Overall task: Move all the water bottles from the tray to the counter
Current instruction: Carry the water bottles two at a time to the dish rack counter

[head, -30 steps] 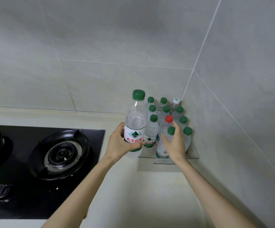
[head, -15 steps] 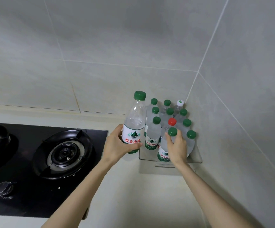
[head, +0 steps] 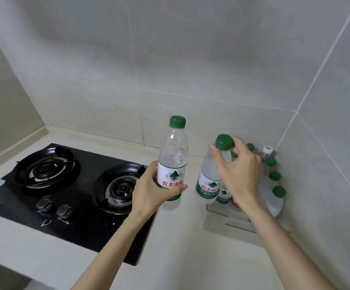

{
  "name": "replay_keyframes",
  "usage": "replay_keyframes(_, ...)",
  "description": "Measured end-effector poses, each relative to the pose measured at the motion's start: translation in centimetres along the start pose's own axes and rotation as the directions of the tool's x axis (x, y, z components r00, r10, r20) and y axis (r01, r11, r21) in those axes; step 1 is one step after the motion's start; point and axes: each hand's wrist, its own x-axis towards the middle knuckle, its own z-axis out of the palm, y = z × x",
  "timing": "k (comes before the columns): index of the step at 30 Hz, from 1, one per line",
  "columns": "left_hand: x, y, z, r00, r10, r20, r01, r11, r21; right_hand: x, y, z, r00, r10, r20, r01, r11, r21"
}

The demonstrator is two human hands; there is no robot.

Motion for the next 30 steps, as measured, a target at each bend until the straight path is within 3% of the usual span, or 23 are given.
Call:
replay_keyframes(5,-3.6,-1.2,-5.7,0.989,-0.043,-0.144,0.041,0.999,-0.018,-3.3,-3.9,2.4,0.967,-0.016,0.253,-0.018,0.991,0.134)
replay_keyframes(9,-7.6,-3.3,-11.2,0.959,-0.109,-0.262,0.107,0.994,-0.023,-7.1,-7.6,4.9,0.9,-0.118,0.42,0.035,0.979,0.201)
replay_keyframes(16,-15.2,-7.3,-21.1,0.884,-0.181,-0.43,0.168,0.983,-0.068,-14.3,-17.4,9.4,0.718,-0.363,0.594,0.15,0.914,0.377)
replay_keyframes(26,-29.2,-14.7,-39.0,0.682,-0.282,-0.674,0.275,0.954,-0.121,-28.5,-35.5,17.1,0.467,-0.561,0.684,0.052,0.789,0.612)
replay_keyframes(30,-35.6,-17.0,-45.3,0.538,-0.327,-0.777,0.339,0.928,-0.156,-35.2,-43.0,19.6,0.359,-0.649,0.671,0.028,0.726,0.687)
